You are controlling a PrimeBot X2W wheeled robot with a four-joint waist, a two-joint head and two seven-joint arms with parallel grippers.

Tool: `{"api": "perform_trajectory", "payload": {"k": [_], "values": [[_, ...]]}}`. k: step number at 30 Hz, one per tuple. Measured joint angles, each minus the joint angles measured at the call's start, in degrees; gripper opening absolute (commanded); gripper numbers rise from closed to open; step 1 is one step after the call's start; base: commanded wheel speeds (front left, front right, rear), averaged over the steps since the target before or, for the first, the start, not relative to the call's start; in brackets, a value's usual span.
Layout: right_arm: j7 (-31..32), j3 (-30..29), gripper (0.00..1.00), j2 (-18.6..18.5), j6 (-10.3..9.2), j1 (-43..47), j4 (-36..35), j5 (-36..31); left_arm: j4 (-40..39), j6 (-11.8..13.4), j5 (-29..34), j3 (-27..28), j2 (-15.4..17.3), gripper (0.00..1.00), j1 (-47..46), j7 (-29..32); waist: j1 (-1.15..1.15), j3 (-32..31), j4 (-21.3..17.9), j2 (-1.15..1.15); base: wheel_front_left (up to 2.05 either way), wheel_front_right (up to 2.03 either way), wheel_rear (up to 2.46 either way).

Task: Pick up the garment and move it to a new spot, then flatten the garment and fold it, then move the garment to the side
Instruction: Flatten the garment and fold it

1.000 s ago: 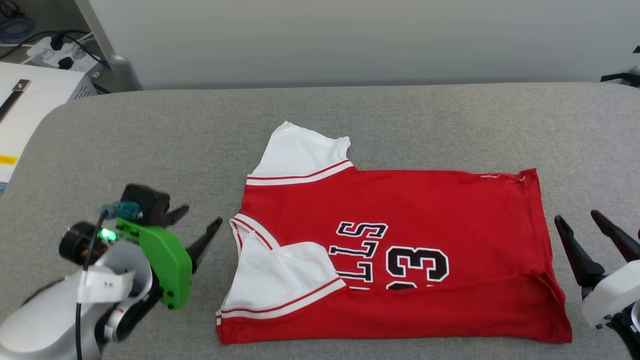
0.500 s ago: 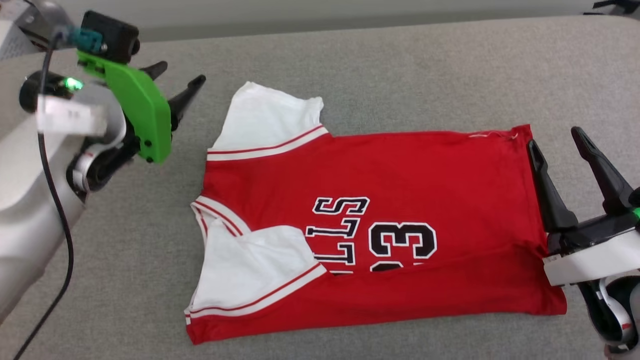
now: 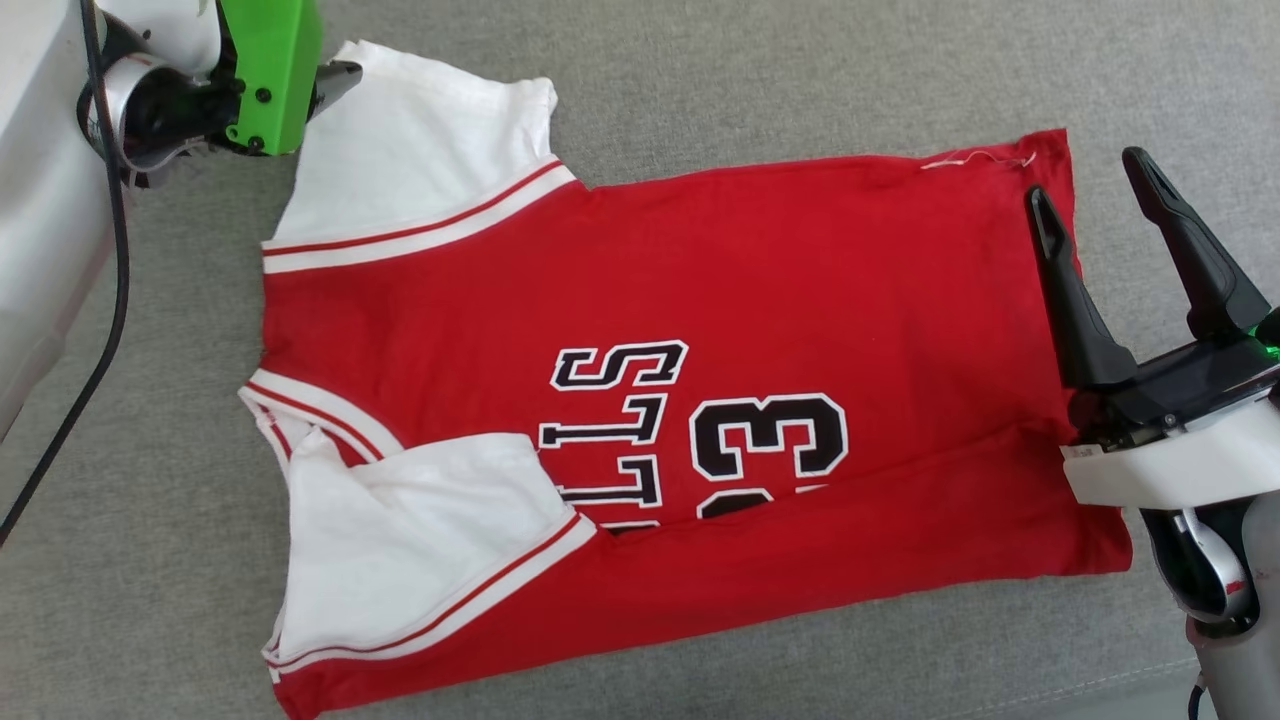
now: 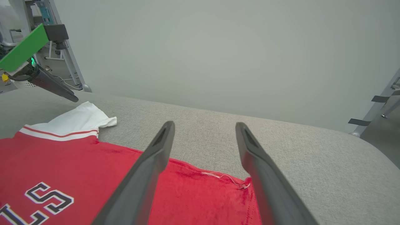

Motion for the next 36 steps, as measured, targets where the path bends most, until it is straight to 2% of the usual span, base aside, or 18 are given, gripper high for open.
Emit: {"api": "perform_trajectory", "payload": {"k": [9,10,11,17,22,24,27,31,36], "values": [[-1.80,1.13,1.00,-0.14,0.00,-2.14,2.57,0.49,3.86,-0.78,1.59,-2.74,-0.58,1.00,-3.07,0.59,0.00,6.18,-2.98,0.00,0.00,0.00,0.00],[-1.93,1.04,1.00,-0.25,0.00,-2.16,2.85,0.53,3.82,-0.86,1.59,-2.94,-0.49,0.14,-3.43,0.82,0.00,6.44,-3.14,0.00,0.00,0.00,0.00],[-1.98,0.96,1.00,-0.43,0.00,-2.18,3.15,0.55,3.76,-1.01,1.52,-3.14,-0.38,0.00,-3.80,1.23,0.00,6.68,-3.28,0.00,0.00,0.00,0.00],[-2.27,-0.67,1.00,-1.36,0.00,-3.83,4.04,1.00,2.70,-1.21,1.76,-5.46,-0.62,0.00,-3.86,-1.96,0.00,5.93,-2.86,0.00,0.00,0.00,0.00],[0.14,-3.04,1.00,-4.98,0.00,-7.14,3.63,1.08,0.02,-1.21,1.93,-7.66,-0.37,0.00,-1.92,-8.21,0.00,3.75,-1.83,0.00,0.00,0.00,0.00],[4.04,-2.89,1.00,-8.26,0.00,-8.53,3.92,1.58,-1.40,-1.21,1.96,-8.60,-0.14,0.00,-1.19,-10.43,0.00,2.78,-1.35,0.00,0.00,0.00,0.00],[13.81,-0.56,1.00,-14.94,0.00,-10.27,4.53,5.00,-3.96,-1.21,1.97,-9.44,0.15,0.00,-0.81,-14.50,0.00,1.27,-0.22,0.00,0.00,0.00,0.00],[25.80,2.25,1.00,-20.91,0.00,-13.72,5.25,11.46,-6.55,-1.21,2.16,-10.46,0.81,0.00,-0.43,-17.84,0.00,-0.16,1.53,0.00,0.00,0.00,0.00],[42.34,7.49,1.00,-27.41,0.00,-18.73,9.35,21.42,-9.47,-1.21,3.19,-11.24,1.14,0.00,0.14,-20.29,0.00,-1.16,4.03,0.00,0.00,0.00,0.00]]}}
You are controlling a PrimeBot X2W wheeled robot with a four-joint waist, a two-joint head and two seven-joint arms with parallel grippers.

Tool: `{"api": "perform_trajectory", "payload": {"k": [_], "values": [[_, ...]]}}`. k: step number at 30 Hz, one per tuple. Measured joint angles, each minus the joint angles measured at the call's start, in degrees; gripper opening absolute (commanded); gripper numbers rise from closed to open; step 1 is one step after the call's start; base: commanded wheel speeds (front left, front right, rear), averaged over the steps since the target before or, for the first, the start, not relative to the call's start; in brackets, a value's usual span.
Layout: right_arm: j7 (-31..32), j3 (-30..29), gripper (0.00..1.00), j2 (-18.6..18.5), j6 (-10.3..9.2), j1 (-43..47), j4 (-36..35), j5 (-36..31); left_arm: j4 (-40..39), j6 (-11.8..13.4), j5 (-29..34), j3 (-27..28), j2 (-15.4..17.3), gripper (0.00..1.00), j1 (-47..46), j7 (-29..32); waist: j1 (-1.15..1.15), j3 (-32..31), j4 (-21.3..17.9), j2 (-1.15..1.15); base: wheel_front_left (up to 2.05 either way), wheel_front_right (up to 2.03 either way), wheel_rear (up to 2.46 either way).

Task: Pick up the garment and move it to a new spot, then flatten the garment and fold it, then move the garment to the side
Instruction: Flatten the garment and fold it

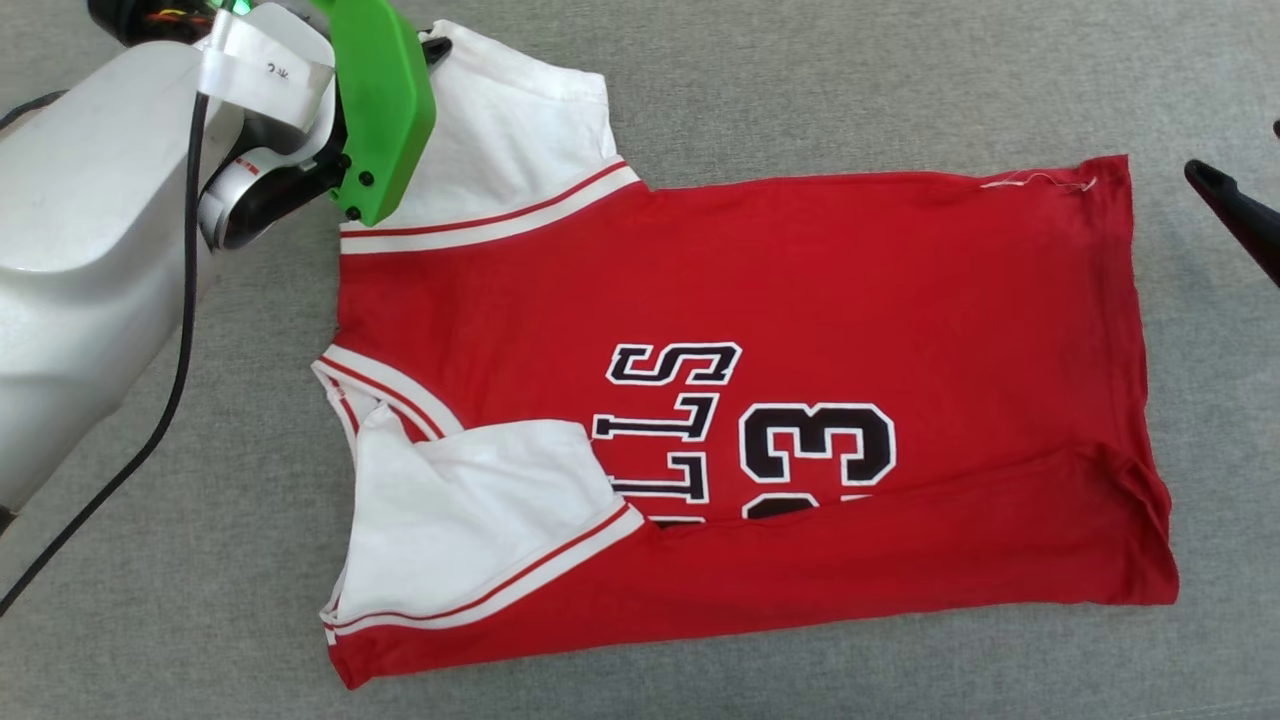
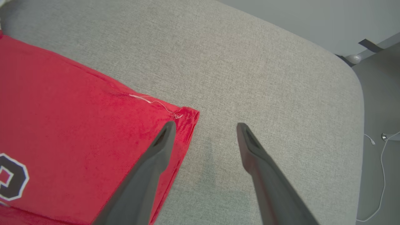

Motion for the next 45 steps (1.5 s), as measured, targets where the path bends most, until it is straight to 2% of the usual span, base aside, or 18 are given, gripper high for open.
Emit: {"api": "perform_trajectory", "payload": {"k": [4,7,14,21,22,23,24,29,37,45], "values": [[8.51,3.97,1.00,-2.32,0.00,-4.30,4.39,3.33,-1.69,-0.01,0.47,-0.01,-0.58,0.00,-0.06,-1.25,0.00,0.24,1.93,0.00,0.00,0.00,0.00],[11.04,6.51,1.00,-1.80,0.00,-7.20,7.81,3.83,-2.79,-0.01,0.65,0.08,-1.27,0.00,-0.24,-1.87,0.00,1.08,3.06,0.00,0.00,0.00,0.00],[11.24,12.52,1.00,2.69,0.00,-11.17,16.10,3.67,-3.83,0.01,1.59,0.12,-1.86,0.00,-1.25,-3.19,0.00,3.71,5.23,0.00,0.00,0.00,0.00],[9.00,16.11,1.00,2.16,0.00,-12.93,21.19,4.21,-3.32,0.03,1.71,0.08,-1.97,0.00,-1.24,-4.35,-0.01,5.05,6.73,0.00,0.00,0.00,0.00],[8.65,16.57,0.76,1.94,0.00,-13.07,21.39,4.69,-3.19,0.03,1.71,0.07,-1.94,0.00,-1.22,-4.56,-0.01,4.97,6.75,0.00,0.00,0.00,0.00],[8.14,16.81,0.06,1.75,0.00,-13.11,21.58,4.98,-3.11,0.03,1.71,0.07,-1.93,0.00,-1.21,-4.70,-0.01,4.87,6.73,-0.01,0.00,0.00,0.00],[7.14,17.11,0.00,1.63,0.00,-13.12,21.80,5.14,-2.98,0.03,1.70,0.05,-1.86,0.00,-1.15,-4.75,-0.01,4.67,6.65,0.00,0.00,0.00,0.00],[0.97,18.00,0.00,2.32,0.00,-13.05,22.90,5.44,-2.20,0.12,1.70,0.04,-1.07,0.00,-0.25,-6.27,0.00,3.08,5.93,0.00,0.00,0.00,0.00],[-10.06,17.39,0.00,2.37,0.00,-10.45,21.80,5.48,-4.32,1.63,1.67,0.03,1.69,0.00,4.67,-10.03,-0.01,-1.59,5.14,0.00,0.00,0.00,0.00],[-15.37,17.36,0.00,1.69,0.00,-4.58,20.13,5.52,-11.71,5.36,1.51,-0.86,6.01,0.00,11.73,-12.04,-0.01,-6.99,5.26,0.00,0.00,0.00,0.00]]}}
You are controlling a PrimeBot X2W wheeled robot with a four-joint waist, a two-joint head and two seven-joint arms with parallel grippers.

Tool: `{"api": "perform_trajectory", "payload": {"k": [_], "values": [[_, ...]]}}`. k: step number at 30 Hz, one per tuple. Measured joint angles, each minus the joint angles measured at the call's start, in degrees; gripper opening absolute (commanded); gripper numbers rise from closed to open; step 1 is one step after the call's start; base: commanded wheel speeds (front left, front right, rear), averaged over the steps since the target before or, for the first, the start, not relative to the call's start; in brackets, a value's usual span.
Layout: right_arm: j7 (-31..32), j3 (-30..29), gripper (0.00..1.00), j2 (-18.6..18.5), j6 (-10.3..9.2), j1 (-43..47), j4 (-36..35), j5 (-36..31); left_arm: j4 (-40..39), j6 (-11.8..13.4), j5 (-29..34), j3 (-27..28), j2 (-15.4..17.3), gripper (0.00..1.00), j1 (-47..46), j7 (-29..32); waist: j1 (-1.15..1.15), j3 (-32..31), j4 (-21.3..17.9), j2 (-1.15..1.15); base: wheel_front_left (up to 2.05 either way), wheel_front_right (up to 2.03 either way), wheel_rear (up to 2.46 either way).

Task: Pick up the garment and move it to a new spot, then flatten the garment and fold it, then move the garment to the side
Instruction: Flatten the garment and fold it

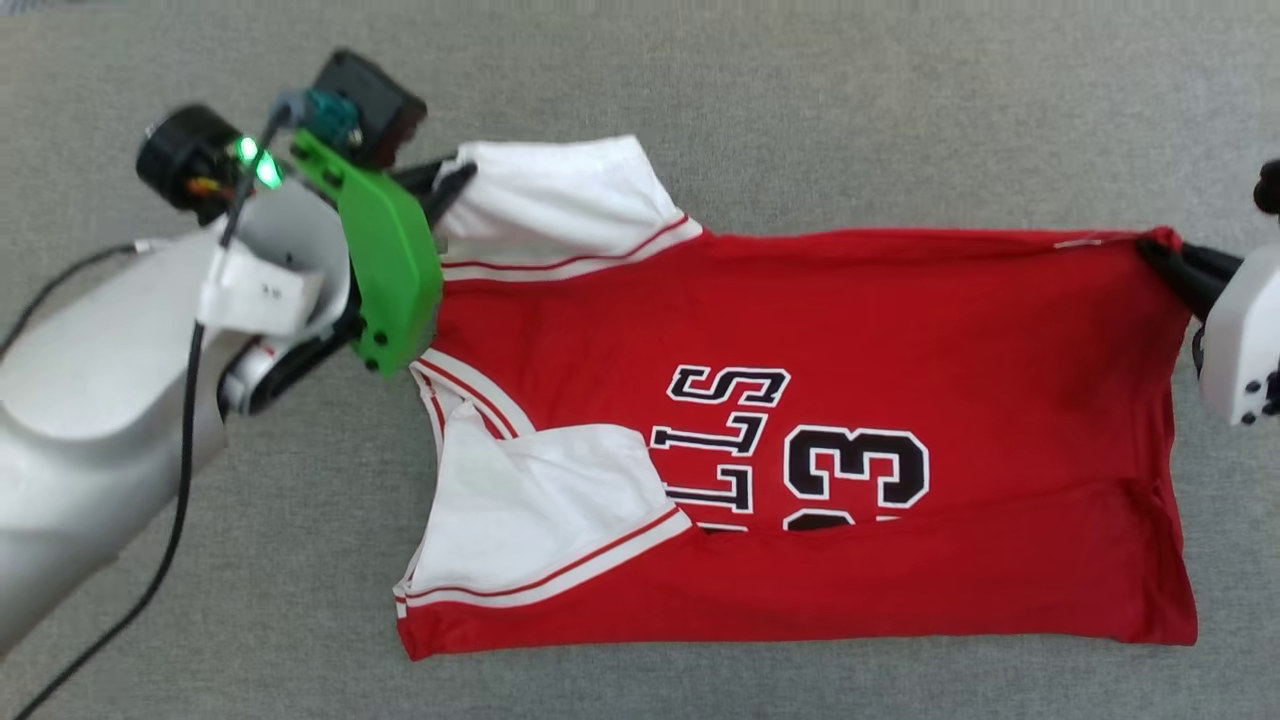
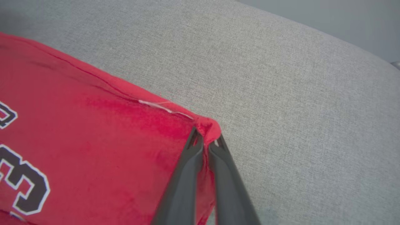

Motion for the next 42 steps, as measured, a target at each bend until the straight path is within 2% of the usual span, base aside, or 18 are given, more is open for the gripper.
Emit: {"api": "perform_trajectory", "payload": {"k": [11,17,25,34,35,36,37,40,42], "values": [[-4.26,-1.59,0.00,-0.76,-0.01,13.21,-2.86,0.43,-11.02,6.58,-1.57,-1.83,4.23,0.00,13.39,-2.09,0.00,-6.67,1.09,0.00,0.00,0.00,0.00],[-5.73,-3.39,0.00,-0.60,0.00,21.39,-4.42,0.85,-14.29,9.28,-4.04,-2.50,6.23,0.00,21.42,-3.83,0.00,-9.60,1.59,0.00,0.00,0.00,0.00],[-6.08,-7.25,0.00,0.49,0.00,29.47,-5.48,1.22,-13.92,9.76,-5.14,-3.20,5.73,0.00,29.50,-4.79,0.00,-10.87,2.76,0.00,0.00,0.00,0.00],[-4.43,-7.70,0.00,3.99,0.00,32.66,-2.23,0.87,-7.45,8.76,-5.53,-3.34,1.35,0.00,33.04,-6.12,0.00,-10.01,3.07,0.00,0.00,0.00,0.00],[-4.71,-7.97,0.20,4.47,0.00,32.76,-2.20,1.00,-6.87,8.77,-5.59,-3.19,1.07,0.19,33.30,-6.84,0.00,-10.20,3.06,0.00,0.00,0.00,0.00],[-5.11,-8.24,0.77,4.82,0.00,32.90,-2.19,1.14,-6.47,8.87,-5.58,-3.07,0.92,1.00,33.51,-7.48,0.00,-10.40,3.03,0.00,0.00,0.00,0.00],[-5.76,-8.66,1.00,5.09,0.00,33.20,-2.24,1.19,-5.98,9.34,-5.57,-2.74,0.74,1.00,33.79,-8.64,0.00,-10.73,3.01,0.00,0.00,0.00,0.00],[-7.31,-9.84,1.00,5.06,-0.01,34.20,-3.22,1.24,-5.46,11.10,-5.49,-1.31,0.12,1.00,34.80,-12.76,0.00,-11.91,2.96,0.00,0.00,0.00,0.00],[-8.01,-11.01,1.00,4.67,-0.01,35.18,-4.92,1.27,-5.35,13.23,-4.90,-0.14,-0.18,1.00,35.61,-16.35,0.00,-12.86,2.92,0.00,0.00,0.00,0.00]]}}
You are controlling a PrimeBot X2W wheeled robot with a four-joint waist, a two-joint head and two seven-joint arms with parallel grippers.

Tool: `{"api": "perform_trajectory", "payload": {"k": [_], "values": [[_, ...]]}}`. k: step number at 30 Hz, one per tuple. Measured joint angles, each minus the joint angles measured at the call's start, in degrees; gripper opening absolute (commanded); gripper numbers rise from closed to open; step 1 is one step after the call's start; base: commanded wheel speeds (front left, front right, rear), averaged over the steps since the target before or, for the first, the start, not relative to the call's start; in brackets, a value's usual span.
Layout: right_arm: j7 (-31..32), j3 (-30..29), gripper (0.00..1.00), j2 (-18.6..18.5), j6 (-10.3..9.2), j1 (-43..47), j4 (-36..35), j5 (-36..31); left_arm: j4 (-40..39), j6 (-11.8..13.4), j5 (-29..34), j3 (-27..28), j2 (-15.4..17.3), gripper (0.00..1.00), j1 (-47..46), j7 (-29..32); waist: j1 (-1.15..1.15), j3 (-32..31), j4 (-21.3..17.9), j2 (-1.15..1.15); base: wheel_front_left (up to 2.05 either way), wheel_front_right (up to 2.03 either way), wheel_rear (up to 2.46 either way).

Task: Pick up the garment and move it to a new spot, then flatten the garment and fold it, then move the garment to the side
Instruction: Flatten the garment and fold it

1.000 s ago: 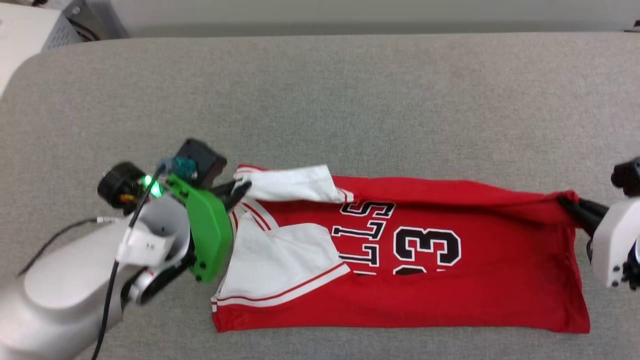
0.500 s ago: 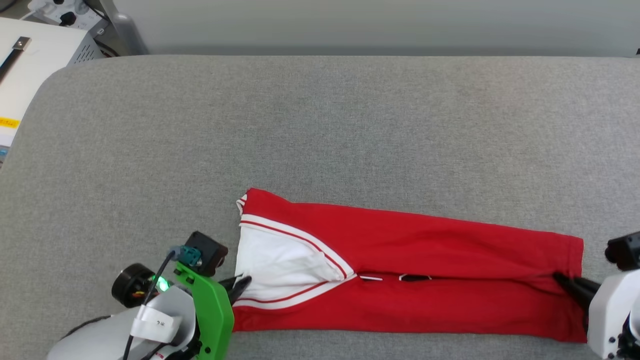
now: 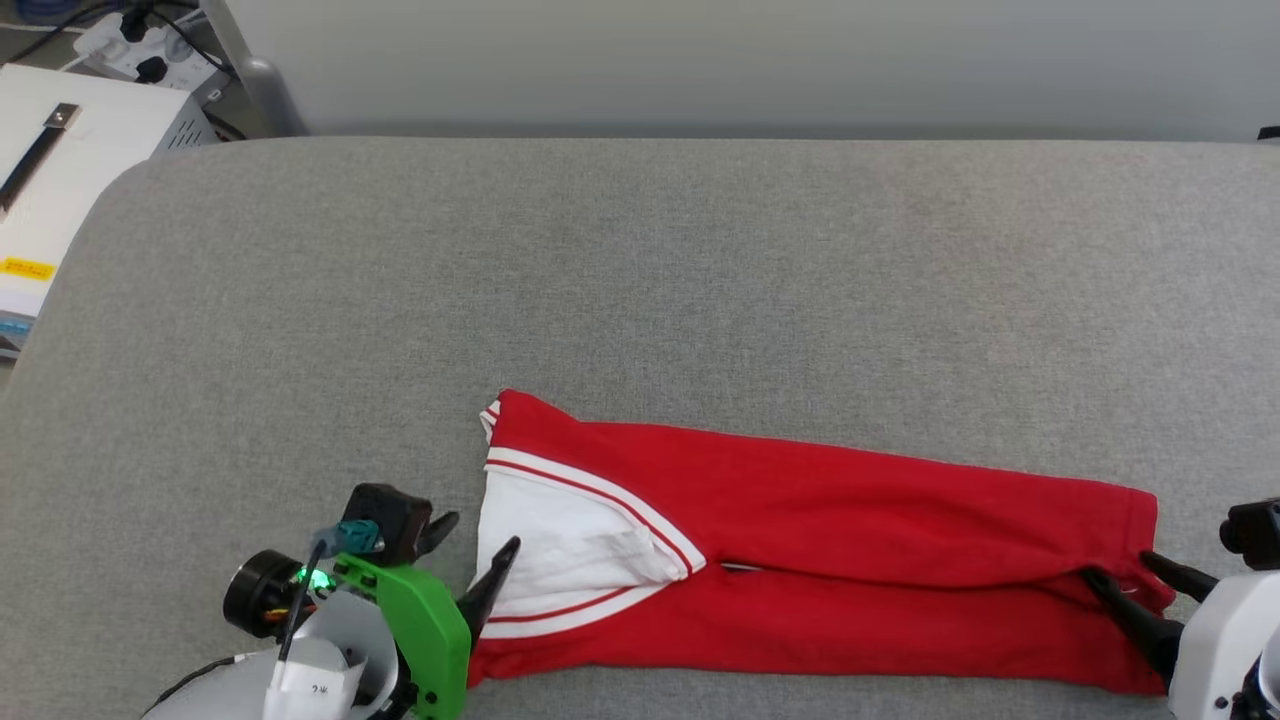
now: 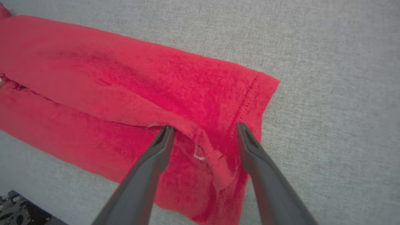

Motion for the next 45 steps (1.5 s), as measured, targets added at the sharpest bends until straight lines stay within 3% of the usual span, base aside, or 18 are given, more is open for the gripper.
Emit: {"api": "perform_trajectory", "payload": {"k": [6,13,22,28,45], "values": [[-0.23,-5.54,1.00,-2.14,0.00,2.82,-7.06,0.51,-1.21,6.65,2.00,3.63,0.21,1.00,2.05,-7.51,0.00,-2.31,-0.21,0.00,0.00,0.00,0.00],[4.20,-14.23,1.00,-3.71,0.00,5.16,-13.21,1.54,-4.66,14.37,8.49,12.52,0.01,1.00,5.04,-9.65,0.00,-2.50,-0.55,0.00,0.00,0.00,0.00],[17.67,-19.06,1.00,-3.15,0.00,6.16,-9.14,8.33,-10.36,18.55,24.70,28.49,-5.30,1.00,13.96,-9.68,0.00,0.15,0.13,0.00,0.00,0.00,0.00],[20.75,-18.55,1.00,-0.59,0.00,4.88,-5.47,9.75,-11.40,17.57,32.56,37.37,-10.65,1.00,18.22,-9.68,0.00,2.68,1.29,0.00,0.00,0.00,0.00],[20.73,-8.39,1.00,1.43,-0.33,-1.29,-2.87,11.72,-10.40,6.81,47.40,50.31,-25.04,1.00,23.04,-9.68,0.00,8.22,4.34,0.00,0.00,0.00,0.00]]}}
